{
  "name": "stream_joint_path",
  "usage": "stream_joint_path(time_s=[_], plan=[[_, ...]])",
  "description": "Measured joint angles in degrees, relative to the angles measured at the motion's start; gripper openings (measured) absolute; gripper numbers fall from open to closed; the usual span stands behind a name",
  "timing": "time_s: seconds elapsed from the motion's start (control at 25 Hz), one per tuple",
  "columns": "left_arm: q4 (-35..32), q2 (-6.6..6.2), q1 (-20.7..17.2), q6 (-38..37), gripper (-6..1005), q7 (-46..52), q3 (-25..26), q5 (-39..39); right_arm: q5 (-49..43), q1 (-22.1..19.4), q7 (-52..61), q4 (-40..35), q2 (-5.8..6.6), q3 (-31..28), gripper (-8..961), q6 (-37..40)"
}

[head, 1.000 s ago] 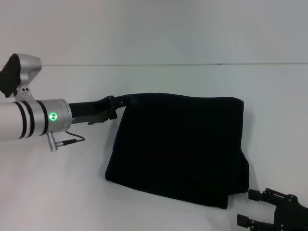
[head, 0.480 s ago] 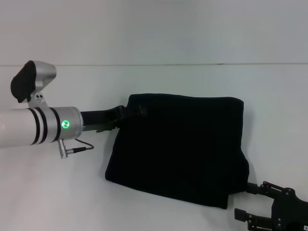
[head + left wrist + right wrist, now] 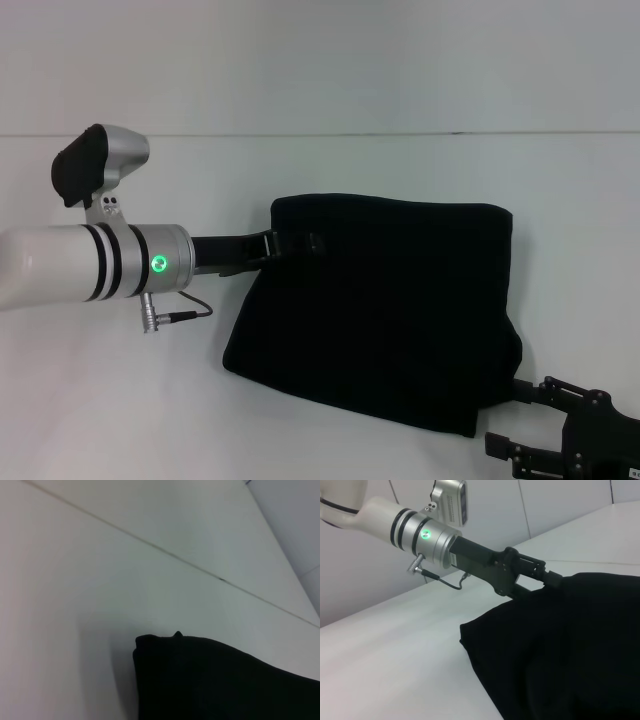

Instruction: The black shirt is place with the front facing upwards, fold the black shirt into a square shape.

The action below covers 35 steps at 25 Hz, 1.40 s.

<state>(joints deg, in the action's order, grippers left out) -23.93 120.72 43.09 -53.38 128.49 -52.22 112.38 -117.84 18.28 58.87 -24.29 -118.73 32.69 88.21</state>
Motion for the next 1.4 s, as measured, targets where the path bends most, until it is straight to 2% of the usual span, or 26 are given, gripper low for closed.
stream_joint_path(time_s=[0.12, 0.28, 0.36, 0.6, 0.8, 0.92, 1.04, 1.4], plan=[[-1.6, 0.86, -0.73, 0.39, 854, -0.07, 0.38, -0.14, 0.05, 0.0, 0.1, -0.04, 0.02, -0.04, 871, 0.07], [-1.89, 0.98, -0.87, 1.14, 795, -0.01, 0.52, -0.21, 0.42, 0.01, 0.13, -0.06, 0.07, -0.09, 870, 0.12], [-1.88, 0.99, -0.88, 1.3, 529, -0.02, 0.53, -0.22, 0.79, 0.1, 0.14, -0.06, 0.07, -0.2, 870, 0.22], [-1.66, 1.0, -0.89, 1.96, 316, -0.22, 0.54, -0.01, 0.95, 0.63, 0.15, -0.06, 0.05, -1.71, 870, 0.39], [-1.58, 1.0, -0.84, 2.55, 89, -0.22, 0.62, -0.15, 0.95, 1.16, 0.08, -0.06, -0.19, -3.19, 871, 0.4], [-1.38, 1.1, -0.88, 2.81, 77, -0.13, 1.89, -0.62, 0.96, 1.61, 0.06, -0.06, -0.28, -4.14, 870, 0.39], [-1.16, 1.51, -2.05, 2.89, 65, -0.45, 5.35, -2.18, 0.95, 2.26, 0.02, -0.06, -0.38, -4.89, 870, 0.12], [0.38, 2.9, -5.76, 3.59, 53, -4.21, 11.23, -10.97, 0.95, 4.57, -0.23, -0.06, -0.61, -7.09, 871, -0.91]])
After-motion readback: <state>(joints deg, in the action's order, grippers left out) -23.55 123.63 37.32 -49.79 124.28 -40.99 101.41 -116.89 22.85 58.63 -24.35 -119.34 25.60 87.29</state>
